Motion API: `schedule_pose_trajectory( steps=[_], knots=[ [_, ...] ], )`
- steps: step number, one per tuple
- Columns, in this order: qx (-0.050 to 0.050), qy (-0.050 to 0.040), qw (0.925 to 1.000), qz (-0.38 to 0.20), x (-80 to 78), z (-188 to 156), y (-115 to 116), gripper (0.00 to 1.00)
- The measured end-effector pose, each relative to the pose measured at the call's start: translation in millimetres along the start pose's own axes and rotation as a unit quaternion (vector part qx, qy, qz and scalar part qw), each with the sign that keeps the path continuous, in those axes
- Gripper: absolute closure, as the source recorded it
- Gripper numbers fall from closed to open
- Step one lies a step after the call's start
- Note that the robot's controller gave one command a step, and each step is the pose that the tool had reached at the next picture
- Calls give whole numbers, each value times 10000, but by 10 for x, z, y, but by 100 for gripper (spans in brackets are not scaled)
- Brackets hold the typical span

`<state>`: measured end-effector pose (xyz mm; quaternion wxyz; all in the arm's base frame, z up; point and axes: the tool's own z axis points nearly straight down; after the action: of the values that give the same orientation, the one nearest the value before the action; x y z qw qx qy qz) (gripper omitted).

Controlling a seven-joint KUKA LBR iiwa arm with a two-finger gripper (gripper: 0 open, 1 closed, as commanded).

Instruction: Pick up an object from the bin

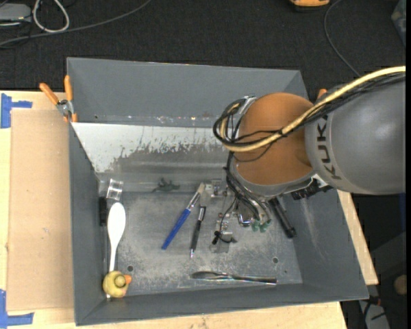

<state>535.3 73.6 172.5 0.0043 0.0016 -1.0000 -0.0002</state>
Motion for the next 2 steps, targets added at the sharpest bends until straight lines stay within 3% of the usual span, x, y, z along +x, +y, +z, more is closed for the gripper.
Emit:
schedule_pose_trajectory(
  steps=[1,2],
  knots=[
    [-3,-35,10000,14,-17,-31,-5,0],
    [0,-34,9968,-803,116,534,-393,0]
  ],
)
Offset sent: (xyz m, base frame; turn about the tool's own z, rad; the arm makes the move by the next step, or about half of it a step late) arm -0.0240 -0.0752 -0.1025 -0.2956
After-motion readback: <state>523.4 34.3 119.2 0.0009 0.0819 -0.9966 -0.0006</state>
